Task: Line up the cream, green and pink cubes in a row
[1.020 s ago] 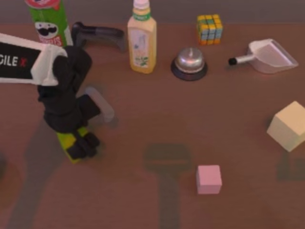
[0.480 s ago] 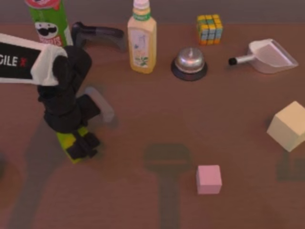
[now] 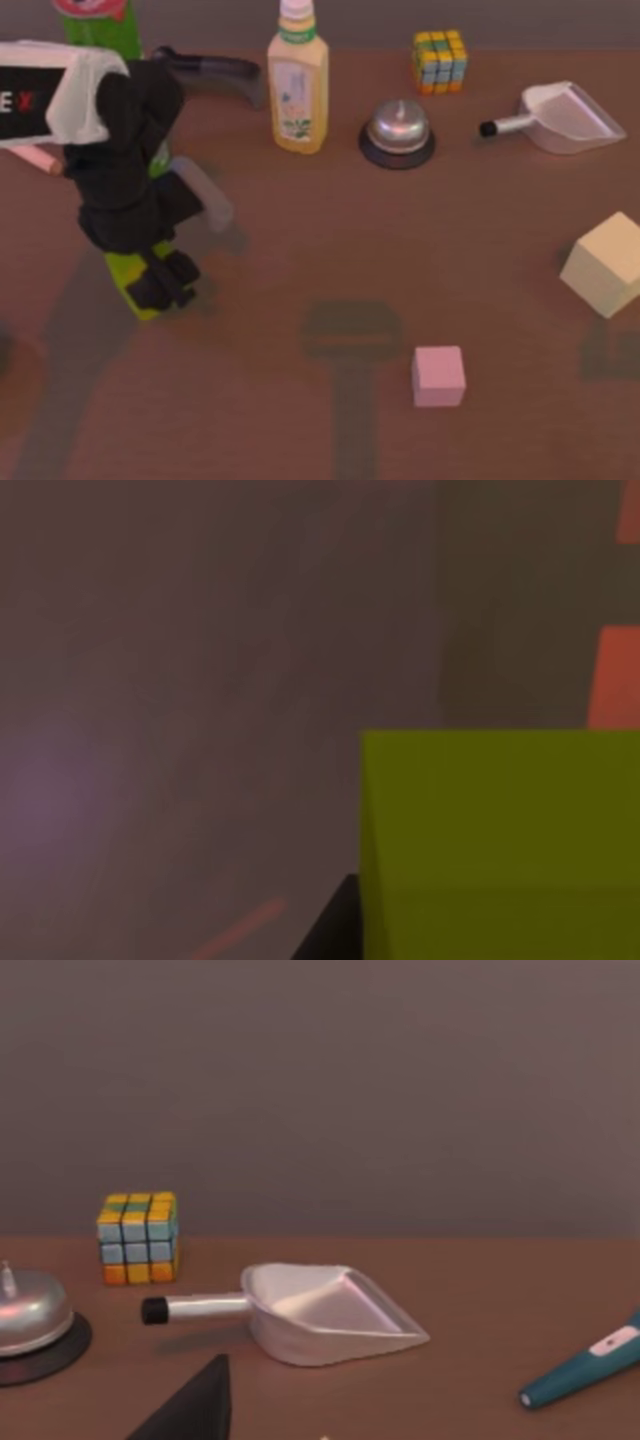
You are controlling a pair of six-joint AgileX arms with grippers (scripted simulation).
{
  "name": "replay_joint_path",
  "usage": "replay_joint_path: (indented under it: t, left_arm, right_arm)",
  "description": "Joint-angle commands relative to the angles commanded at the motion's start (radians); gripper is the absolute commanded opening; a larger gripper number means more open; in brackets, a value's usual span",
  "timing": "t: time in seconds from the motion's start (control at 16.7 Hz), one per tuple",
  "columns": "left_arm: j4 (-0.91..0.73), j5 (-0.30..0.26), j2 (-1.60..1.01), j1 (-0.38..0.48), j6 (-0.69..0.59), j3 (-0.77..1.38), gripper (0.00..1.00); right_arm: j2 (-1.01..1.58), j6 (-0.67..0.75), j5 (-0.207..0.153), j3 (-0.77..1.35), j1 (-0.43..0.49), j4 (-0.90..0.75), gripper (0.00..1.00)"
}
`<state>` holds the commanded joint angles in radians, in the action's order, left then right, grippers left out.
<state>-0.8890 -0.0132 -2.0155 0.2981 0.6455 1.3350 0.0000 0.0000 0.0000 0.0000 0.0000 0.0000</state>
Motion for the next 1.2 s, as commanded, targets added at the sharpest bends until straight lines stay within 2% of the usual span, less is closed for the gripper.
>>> replay_joint_path:
  t: [0.18,0.36,0.6,0.72,1.08,1.2]
  left_arm:
    - [-0.084,0.001,0.047,-0.009,-0.004,0.047,0.00]
    - [-0.092,0.001,0.053,-0.009,-0.004,0.051,0.00]
    - [-0.100,0.001,0.039,0.033,0.006,0.071,0.00]
    - [-0.120,0.000,0.020,0.108,0.017,0.105,0.00]
    - [-0.199,-0.001,-0.045,0.441,0.043,0.238,0.00]
    - [-0.217,0.000,-0.057,0.528,0.050,0.276,0.00]
  right_arm:
    - [0.000,0.000,0.000,0.000,0.000,0.000,1.00]
    - [0.000,0.000,0.000,0.000,0.000,0.000,1.00]
    - [0.000,0.000,0.000,0.000,0.000,0.000,1.00]
    - [0.000,0.000,0.000,0.000,0.000,0.000,1.00]
    - [0.000,0.000,0.000,0.000,0.000,0.000,1.00]
    - [0.000,0.000,0.000,0.000,0.000,0.000,1.00]
